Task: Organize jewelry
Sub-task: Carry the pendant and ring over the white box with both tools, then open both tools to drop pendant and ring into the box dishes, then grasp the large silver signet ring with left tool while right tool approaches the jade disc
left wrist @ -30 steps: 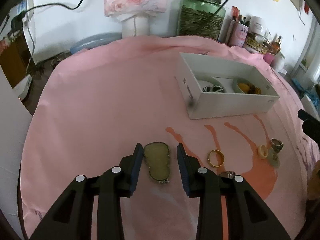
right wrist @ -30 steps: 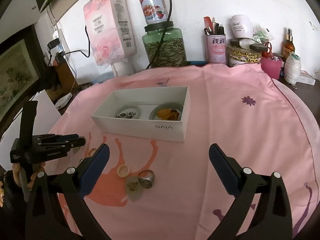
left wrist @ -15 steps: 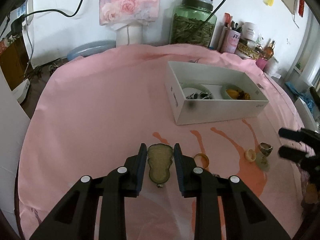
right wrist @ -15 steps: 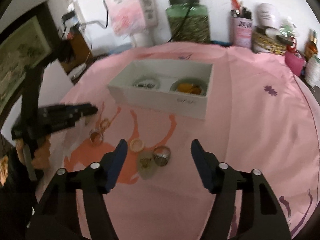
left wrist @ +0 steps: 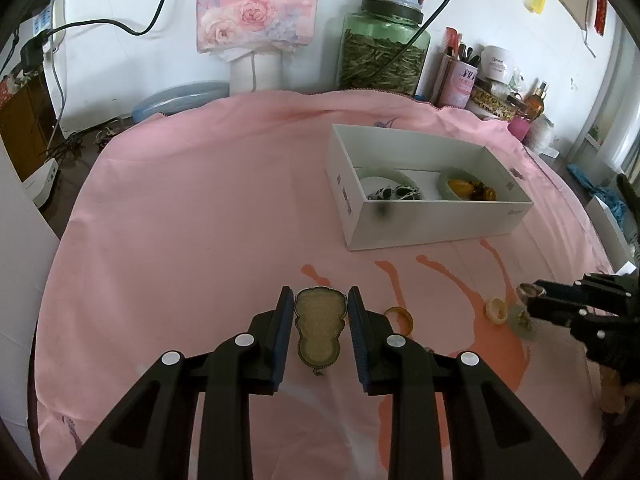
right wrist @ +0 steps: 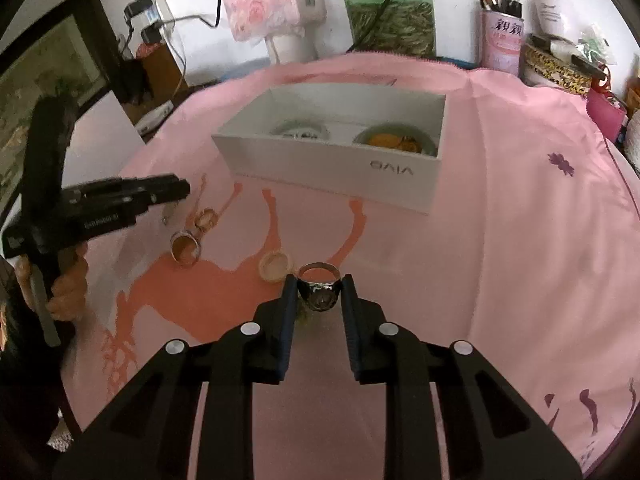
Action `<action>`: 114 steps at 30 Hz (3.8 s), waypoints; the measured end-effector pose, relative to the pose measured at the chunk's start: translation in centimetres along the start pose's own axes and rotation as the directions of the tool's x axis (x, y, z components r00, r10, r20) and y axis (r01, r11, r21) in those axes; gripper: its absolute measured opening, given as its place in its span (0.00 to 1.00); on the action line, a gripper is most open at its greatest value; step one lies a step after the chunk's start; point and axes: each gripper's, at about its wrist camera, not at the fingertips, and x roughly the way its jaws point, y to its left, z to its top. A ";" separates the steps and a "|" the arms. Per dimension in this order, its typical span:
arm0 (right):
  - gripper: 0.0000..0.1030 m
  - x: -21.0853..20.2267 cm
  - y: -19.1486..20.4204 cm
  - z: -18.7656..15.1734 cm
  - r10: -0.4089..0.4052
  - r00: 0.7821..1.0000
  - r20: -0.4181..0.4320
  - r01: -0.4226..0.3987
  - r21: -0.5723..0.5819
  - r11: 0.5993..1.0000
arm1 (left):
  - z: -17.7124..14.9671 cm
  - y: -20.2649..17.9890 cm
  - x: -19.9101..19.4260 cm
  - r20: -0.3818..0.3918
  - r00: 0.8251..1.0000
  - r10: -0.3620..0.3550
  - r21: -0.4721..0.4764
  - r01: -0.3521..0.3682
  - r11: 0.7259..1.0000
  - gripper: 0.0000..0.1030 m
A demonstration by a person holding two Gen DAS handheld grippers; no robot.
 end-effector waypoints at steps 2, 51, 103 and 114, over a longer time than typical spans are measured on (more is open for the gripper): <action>0.21 -0.6 -0.3 0.2 0.008 1.000 0.022 -0.008 0.020 1.000 | 0.0 0.0 -0.1 0.003 1.000 -0.009 -0.001 0.009 1.000 0.27; 0.21 0.3 -3.7 9.9 -0.077 0.985 0.152 0.050 0.172 0.984 | 9.2 -5.6 1.7 0.082 0.997 0.005 0.010 -0.006 1.000 0.27; 0.90 -3.8 -1.1 0.2 -0.172 0.958 0.229 0.146 0.126 0.981 | -3.4 -4.6 -0.1 -0.004 0.993 0.121 0.215 -0.117 0.969 0.67; 0.90 -4.1 -0.9 0.2 -0.137 0.964 0.228 0.110 0.126 0.986 | -2.1 -2.0 -1.0 -0.016 1.000 0.024 0.070 -0.023 0.997 0.54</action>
